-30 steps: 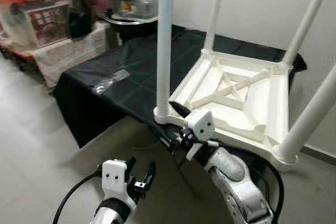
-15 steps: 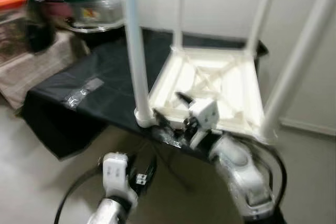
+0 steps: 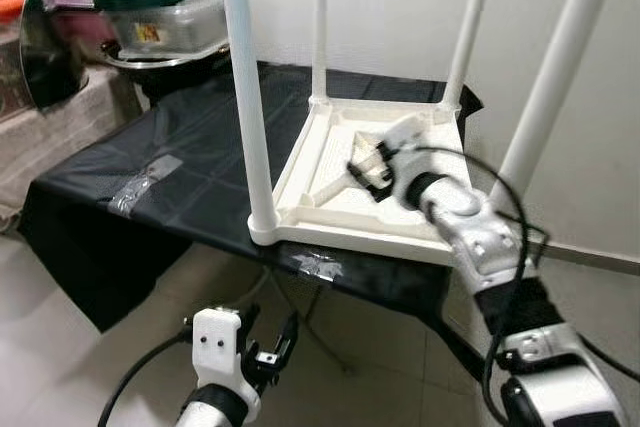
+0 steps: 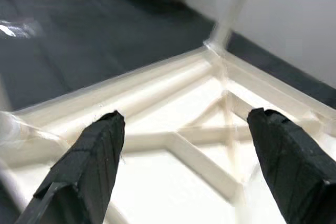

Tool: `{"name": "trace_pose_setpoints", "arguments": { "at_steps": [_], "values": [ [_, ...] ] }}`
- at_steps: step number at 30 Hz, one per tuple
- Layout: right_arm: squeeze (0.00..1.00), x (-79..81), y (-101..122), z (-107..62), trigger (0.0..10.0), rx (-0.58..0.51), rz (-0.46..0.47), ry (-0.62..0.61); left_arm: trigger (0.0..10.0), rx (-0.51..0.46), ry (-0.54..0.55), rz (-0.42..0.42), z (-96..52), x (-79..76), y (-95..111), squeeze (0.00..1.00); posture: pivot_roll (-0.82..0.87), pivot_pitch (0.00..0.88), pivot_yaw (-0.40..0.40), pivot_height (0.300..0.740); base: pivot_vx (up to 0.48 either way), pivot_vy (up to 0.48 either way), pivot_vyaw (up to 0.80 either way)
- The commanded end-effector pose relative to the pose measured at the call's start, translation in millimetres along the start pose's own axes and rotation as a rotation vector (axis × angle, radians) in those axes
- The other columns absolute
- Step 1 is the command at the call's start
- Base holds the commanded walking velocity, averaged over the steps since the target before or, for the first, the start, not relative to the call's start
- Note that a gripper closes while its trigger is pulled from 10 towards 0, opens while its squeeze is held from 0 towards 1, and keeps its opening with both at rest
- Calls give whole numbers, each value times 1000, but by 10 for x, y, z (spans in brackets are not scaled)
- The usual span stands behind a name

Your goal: Building children table

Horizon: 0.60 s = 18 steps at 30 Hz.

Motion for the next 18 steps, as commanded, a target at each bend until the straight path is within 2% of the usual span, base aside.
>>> {"name": "trace_pose_setpoints", "arguments": {
  "at_steps": [1,5,8,10,12,14,15,16,17,18],
  "values": [
    [0,-49,-78,36,10000,80,-13,47,10000,18,8,-10,-38,-1,-13,0,31,97,19,740,0,0,0],
    [0,-97,-106,36,10000,129,-29,76,10000,20,5,-17,-47,-15,-13,0,31,104,20,740,0,0,0],
    [0,-9,-167,21,10000,195,-86,217,10000,27,-5,-30,-82,-95,-13,0,29,137,11,740,0,0,0],
    [0,8,-170,27,10000,203,-96,238,10000,28,-6,-32,-88,-107,-12,0,29,137,11,740,0,0,0],
    [0,42,-86,95,10000,173,-14,233,10000,31,-6,-36,-103,-126,-8,0,35,149,4,740,0,0,0],
    [0,57,-23,135,10000,144,23,221,10000,31,-6,-38,-109,-130,-5,0,35,149,4,740,0,0,0],
    [0,98,62,176,10000,109,91,219,10000,32,-5,-38,-117,-132,-4,0,41,151,0,740,0,0,0],
    [0,98,62,176,10000,109,91,219,10000,32,-5,-38,-117,-132,-4,0,41,151,0,740,0,0,0],
    [0,121,114,205,10000,90,133,221,10000,33,-4,-38,-123,-133,-2,0,41,151,0,740,0,0,0],
    [0,237,148,218,10000,92,128,287,10000,34,-4,-37,-121,-133,-4,0,41,138,0,740,0,0,0]
  ]
}}
Point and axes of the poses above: a point about 5 cm out from each wrist's last joint towards the gripper, its own z axis pointing out of the wrist towards the gripper, its own y axis along the axis of the wrist's last joint, x = y × z, the point moved 5 cm from there along z, pointing out of the wrist towards the gripper, and after that the axes turned 6 degrees about z, right-handed, at the moved point
